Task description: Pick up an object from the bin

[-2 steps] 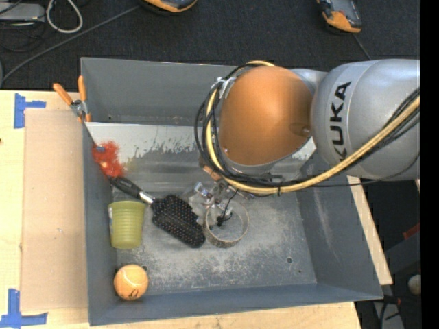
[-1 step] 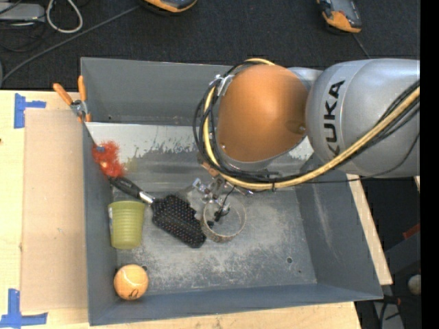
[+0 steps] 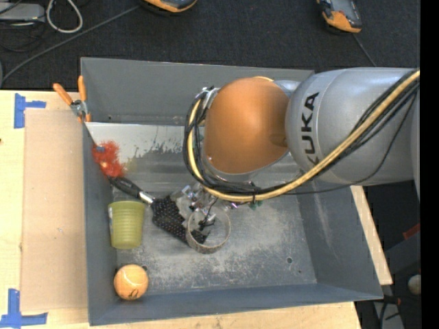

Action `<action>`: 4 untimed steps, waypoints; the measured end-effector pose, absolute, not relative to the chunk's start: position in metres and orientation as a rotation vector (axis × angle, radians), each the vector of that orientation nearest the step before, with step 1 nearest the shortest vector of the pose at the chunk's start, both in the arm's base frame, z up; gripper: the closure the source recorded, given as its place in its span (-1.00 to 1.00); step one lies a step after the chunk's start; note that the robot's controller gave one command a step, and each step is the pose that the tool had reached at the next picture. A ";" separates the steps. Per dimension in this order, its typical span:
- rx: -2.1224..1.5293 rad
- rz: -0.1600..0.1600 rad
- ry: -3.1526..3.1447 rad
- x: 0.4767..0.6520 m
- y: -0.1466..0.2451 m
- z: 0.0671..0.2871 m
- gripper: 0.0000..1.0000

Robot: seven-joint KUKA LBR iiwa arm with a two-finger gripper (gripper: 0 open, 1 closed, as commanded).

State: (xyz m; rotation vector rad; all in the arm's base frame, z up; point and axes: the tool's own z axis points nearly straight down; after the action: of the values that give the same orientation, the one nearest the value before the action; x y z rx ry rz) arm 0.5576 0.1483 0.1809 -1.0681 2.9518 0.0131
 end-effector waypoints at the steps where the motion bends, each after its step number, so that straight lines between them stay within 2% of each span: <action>1: -1.292 0.012 2.859 0.549 0.170 0.120 1.00; 2: -1.311 0.016 2.857 0.548 0.172 0.080 1.00; 3: -1.386 0.017 2.817 0.573 0.175 0.084 1.00; 4: -1.409 0.020 2.813 0.565 0.183 0.144 1.00</action>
Offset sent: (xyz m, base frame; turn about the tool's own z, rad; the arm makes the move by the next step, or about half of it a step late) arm -0.0018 0.0158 -0.0455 0.0170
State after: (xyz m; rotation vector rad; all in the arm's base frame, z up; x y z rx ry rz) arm 0.5648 0.1833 0.1440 -1.4091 2.8131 0.0198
